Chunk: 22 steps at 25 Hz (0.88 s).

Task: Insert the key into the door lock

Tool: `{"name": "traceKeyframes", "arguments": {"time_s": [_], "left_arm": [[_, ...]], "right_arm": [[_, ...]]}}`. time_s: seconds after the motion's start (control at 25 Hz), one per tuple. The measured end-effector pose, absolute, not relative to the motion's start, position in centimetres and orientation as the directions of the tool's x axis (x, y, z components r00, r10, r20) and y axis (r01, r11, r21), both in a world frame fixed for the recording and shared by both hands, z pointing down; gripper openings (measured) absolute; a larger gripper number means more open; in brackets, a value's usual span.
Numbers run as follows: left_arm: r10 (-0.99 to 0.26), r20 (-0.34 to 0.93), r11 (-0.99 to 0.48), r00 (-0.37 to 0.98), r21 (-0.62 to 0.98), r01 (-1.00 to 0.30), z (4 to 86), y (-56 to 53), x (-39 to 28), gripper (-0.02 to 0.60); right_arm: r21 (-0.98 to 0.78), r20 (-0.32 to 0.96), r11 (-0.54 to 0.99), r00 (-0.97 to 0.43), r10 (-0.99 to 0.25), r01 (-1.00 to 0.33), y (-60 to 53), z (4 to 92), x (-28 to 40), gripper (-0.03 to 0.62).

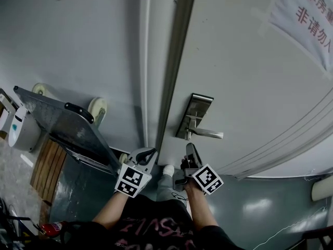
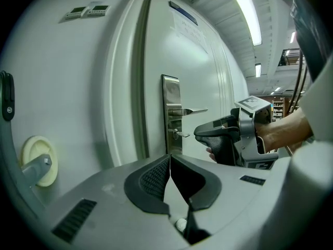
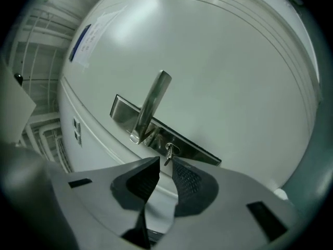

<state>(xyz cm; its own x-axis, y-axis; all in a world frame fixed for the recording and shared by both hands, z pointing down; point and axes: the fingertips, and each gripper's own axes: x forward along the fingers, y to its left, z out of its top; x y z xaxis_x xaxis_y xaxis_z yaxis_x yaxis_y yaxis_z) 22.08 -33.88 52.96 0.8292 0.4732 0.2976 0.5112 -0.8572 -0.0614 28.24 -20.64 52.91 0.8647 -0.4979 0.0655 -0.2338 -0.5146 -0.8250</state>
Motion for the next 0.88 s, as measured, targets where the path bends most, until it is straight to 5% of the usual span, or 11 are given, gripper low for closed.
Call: {"name": "traceKeyframes", "arguments": {"time_s": [0.88], "left_arm": [[0.513,0.255,-0.842,0.820,-0.037,0.538,51.2,-31.6,21.3,0.017]], "right_arm": [[-0.555,0.125,-0.751,0.856,-0.502,-0.359,-19.8,50.3,24.7,0.086]]}}
